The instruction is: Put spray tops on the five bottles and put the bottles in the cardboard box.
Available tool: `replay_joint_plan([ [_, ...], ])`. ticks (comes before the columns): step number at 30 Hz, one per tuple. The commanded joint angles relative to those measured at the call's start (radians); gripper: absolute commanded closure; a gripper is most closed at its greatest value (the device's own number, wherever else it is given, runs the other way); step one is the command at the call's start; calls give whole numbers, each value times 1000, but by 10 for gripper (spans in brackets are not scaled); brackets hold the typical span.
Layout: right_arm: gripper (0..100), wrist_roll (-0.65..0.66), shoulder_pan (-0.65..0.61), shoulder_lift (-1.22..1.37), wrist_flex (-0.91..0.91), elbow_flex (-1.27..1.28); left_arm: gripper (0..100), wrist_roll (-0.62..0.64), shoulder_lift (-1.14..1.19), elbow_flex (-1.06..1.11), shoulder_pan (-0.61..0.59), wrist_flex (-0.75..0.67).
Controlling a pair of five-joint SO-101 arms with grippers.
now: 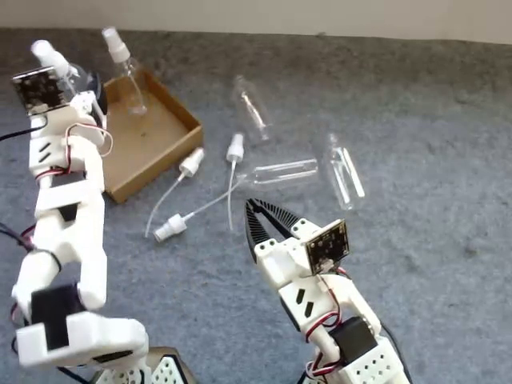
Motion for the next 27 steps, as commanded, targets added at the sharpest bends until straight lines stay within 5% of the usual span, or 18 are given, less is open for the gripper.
replay_joint_plan([
  [1,983,-3,-5,-12,2,177,905,-64,81,-122,-10,-32],
  [16,983,-3,-5,-10,2,177,905,-71,295,-166,-13,-226],
  [27,983,-3,-5,-10,4,177,905,-71,427,-262,-35,-233],
])
